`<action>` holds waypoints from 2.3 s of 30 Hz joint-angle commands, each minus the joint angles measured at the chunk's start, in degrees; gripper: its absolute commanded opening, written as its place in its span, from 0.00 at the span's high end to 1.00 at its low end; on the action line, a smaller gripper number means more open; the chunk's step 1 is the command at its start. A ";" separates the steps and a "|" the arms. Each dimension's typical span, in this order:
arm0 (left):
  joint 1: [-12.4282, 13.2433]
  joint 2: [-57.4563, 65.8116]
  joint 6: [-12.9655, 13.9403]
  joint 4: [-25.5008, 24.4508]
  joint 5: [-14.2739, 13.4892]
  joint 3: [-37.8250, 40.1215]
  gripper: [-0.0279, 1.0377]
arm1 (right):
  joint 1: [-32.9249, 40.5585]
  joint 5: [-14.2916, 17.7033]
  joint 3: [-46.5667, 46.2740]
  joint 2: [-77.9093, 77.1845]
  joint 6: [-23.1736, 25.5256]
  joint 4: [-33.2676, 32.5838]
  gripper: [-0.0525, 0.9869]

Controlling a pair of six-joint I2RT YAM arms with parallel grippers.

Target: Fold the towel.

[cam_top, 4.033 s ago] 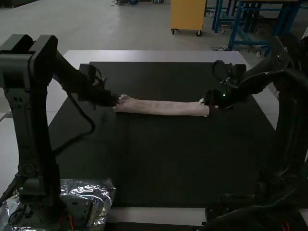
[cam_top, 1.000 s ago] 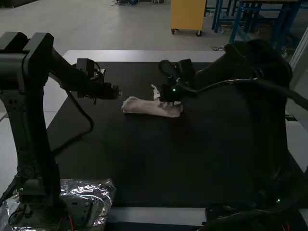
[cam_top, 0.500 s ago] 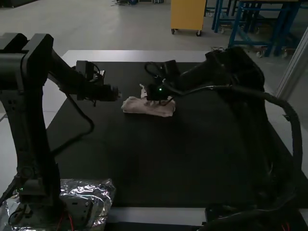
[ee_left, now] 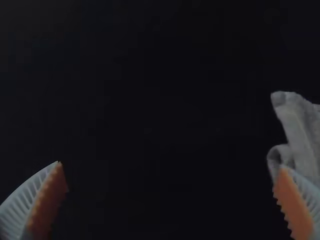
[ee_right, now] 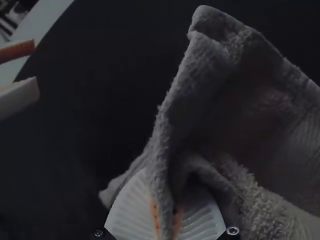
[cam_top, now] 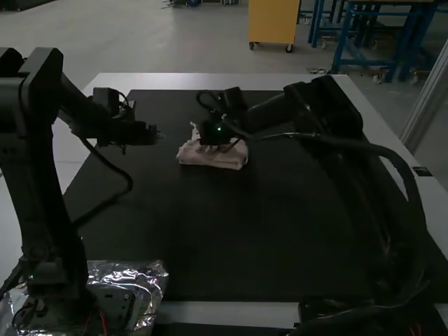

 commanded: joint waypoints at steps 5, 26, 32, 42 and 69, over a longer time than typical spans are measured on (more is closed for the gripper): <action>0.31 -2.44 1.00 0.74 -0.47 -0.63 0.07 | 1.19 -2.31 2.95 -0.23 1.04 -1.36 0.51; -6.46 -5.08 -1.63 1.18 -2.14 -0.10 0.07 | -4.79 -7.15 -5.13 -13.07 0.60 -0.13 0.97; -7.16 -5.17 -2.25 1.18 -2.93 -0.19 0.07 | -6.02 -6.88 -10.32 -12.10 0.69 6.20 0.97; -7.07 -5.17 -2.25 1.35 -3.02 -0.45 0.07 | -6.11 -6.80 -12.08 -7.27 0.77 11.21 0.97; -6.90 -3.85 -2.42 6.28 -2.93 -0.63 0.07 | -4.88 -6.80 -8.21 2.93 4.64 21.14 0.97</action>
